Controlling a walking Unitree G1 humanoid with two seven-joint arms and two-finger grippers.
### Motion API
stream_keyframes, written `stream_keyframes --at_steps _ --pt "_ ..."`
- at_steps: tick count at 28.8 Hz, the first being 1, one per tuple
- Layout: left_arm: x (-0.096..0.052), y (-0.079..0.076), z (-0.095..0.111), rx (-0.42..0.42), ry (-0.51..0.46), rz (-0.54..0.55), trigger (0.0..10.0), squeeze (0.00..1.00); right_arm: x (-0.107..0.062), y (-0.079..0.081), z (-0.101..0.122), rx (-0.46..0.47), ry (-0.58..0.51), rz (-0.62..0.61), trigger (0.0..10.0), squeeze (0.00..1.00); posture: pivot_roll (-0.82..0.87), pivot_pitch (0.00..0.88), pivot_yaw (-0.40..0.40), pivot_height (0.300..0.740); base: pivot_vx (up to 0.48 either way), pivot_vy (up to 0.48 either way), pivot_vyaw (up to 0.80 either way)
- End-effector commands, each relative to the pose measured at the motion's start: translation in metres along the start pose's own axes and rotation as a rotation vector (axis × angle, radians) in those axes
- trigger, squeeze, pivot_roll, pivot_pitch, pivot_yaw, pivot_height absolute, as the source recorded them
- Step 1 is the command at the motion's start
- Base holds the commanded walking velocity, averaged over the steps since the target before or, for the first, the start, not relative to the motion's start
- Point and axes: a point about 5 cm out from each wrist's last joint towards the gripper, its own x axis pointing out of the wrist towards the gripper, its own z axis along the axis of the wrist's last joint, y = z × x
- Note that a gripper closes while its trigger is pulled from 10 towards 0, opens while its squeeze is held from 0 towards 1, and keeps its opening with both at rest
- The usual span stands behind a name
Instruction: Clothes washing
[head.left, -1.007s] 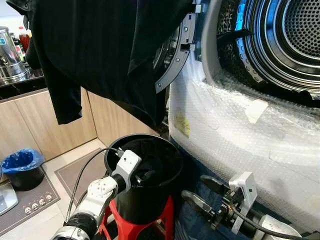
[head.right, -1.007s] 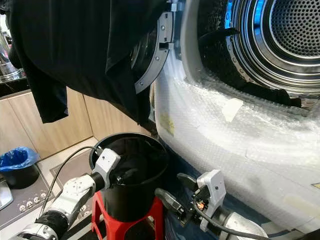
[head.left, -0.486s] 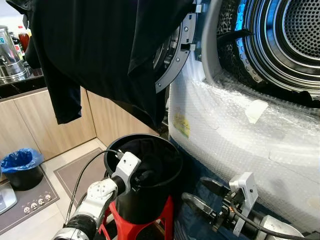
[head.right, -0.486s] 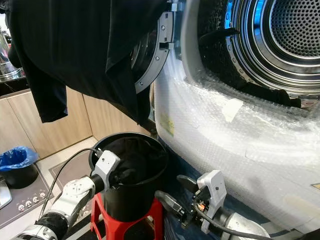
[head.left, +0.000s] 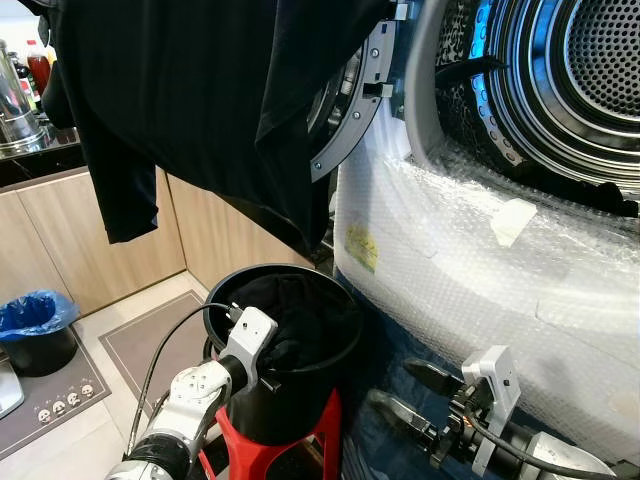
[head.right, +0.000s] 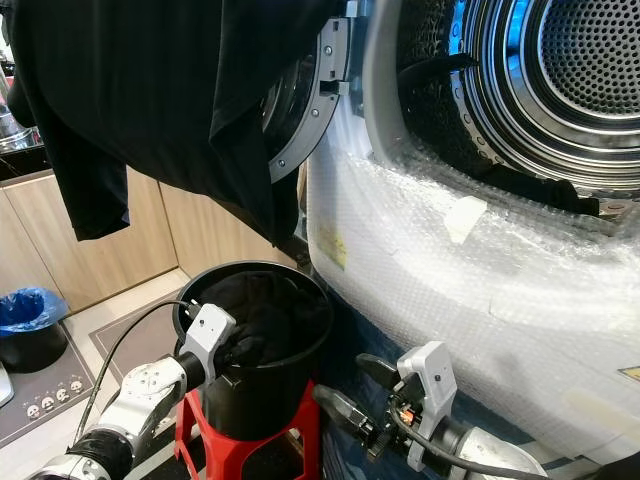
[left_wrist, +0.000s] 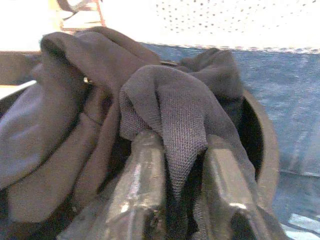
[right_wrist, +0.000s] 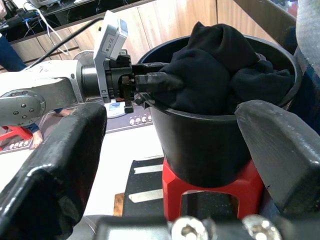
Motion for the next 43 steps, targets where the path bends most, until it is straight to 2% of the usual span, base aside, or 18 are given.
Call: stream_keyframes --at_steps 1,6,10,11,12,13,14,15,16,17,21,25,29,30,35,38,43 --pt "-0.004 0.008 0.003 0.021 -0.012 0.052 0.0 0.0 0.0 -0.001 0.006 -0.01 -0.02 -0.006 10.0 0.0 -0.19 0.039 -0.064 0.74 0.0 0.0 0.0" --pt "-0.009 0.014 0.003 0.018 -0.025 0.112 0.0 0.0 0.003 -0.002 0.009 -0.013 -0.031 -0.007 10.0 0.0 -0.18 0.029 -0.064 0.74 0.0 0.0 0.0" --pt "-0.014 0.016 0.007 0.014 -0.07 0.167 0.0 0.0 0.004 -0.005 0.011 -0.018 -0.038 -0.008 10.0 0.0 -0.18 0.016 -0.066 0.74 0.0 0.0 0.0" --pt "-0.015 0.015 0.011 0.02 -0.093 0.186 0.7 0.0 0.006 -0.007 0.012 -0.021 -0.04 -0.008 10.0 0.0 -0.17 0.008 -0.068 0.74 0.0 0.0 0.0" --pt "-0.015 0.015 0.011 0.02 -0.093 0.186 0.7 0.0 0.006 -0.007 0.012 -0.021 -0.04 -0.008 10.0 0.0 -0.17 0.008 -0.068 0.74 0.0 0.0 0.0" --pt "-0.015 0.013 0.017 0.041 -0.131 0.202 7.5 0.0 0.008 -0.008 0.013 -0.025 -0.042 -0.004 10.0 0.0 -0.16 0.0 -0.071 0.74 0.0 0.0 0.0" --pt "-0.015 0.012 0.02 0.048 -0.146 0.206 7.5 0.0 0.008 -0.009 0.014 -0.026 -0.043 -0.001 10.0 0.0 -0.16 0.0 -0.071 0.74 0.0 0.0 0.0" --pt "-0.016 0.01 0.023 0.06 -0.166 0.212 10.0 0.0 0.01 -0.009 0.015 -0.031 -0.046 0.002 10.0 0.0 -0.15 0.0 -0.073 0.74 0.0 0.0 0.0" --pt "-0.017 0.008 0.028 0.087 -0.191 0.213 10.0 0.0 0.011 -0.01 0.015 -0.032 -0.048 0.005 10.0 0.0 -0.15 0.0 -0.074 0.74 0.0 0.0 0.0" --pt "-0.021 0.004 0.042 0.13 -0.258 0.226 10.0 0.0 0.014 -0.012 0.017 -0.035 -0.049 0.013 10.0 0.0 -0.13 0.0 -0.073 0.74 0.0 0.0 0.0" --pt "-0.023 0.003 0.047 0.133 -0.278 0.243 10.0 0.0 0.015 -0.013 0.017 -0.037 -0.049 0.016 10.0 0.0 -0.13 0.0 -0.073 0.74 0.0 0.0 0.0" --pt "-0.039 -0.009 0.08 0.159 -0.477 0.297 10.0 0.0 0.022 -0.021 0.022 -0.052 -0.057 0.027 10.0 0.0 -0.09 0.0 -0.081 0.74 0.0 0.0 0.0" --pt "-0.044 -0.016 0.092 0.175 -0.544 0.301 10.0 0.0 0.026 -0.024 0.025 -0.063 -0.06 0.036 10.0 0.0 -0.08 0.0 -0.084 0.74 0.0 0.0 0.0" --pt "-0.047 -0.019 0.102 0.196 -0.583 0.311 10.0 0.0 0.028 -0.026 0.027 -0.068 -0.062 0.042 10.0 0.0 -0.07 0.0 -0.086 0.74 0.0 0.0 0.0" --pt "-0.054 -0.026 0.122 0.216 -0.642 0.303 10.0 0.0 0.033 -0.03 0.03 -0.079 -0.066 0.052 10.0 0.0 -0.05 0.0 -0.089 0.74 0.0 0.0 0.0" --pt "-0.054 -0.027 0.124 0.219 -0.645 0.302 10.0 0.0 0.033 -0.03 0.03 -0.081 -0.066 0.053 10.0 0.0 -0.05 0.0 -0.089 0.74 0.0 0.0 0.0" --pt "-0.059 -0.03 0.141 0.242 -0.684 0.263 10.0 0.0 0.037 -0.034 0.031 -0.092 -0.067 0.072 10.0 0.0 -0.04 0.0 -0.099 0.74 0.0 0.0 0.0"
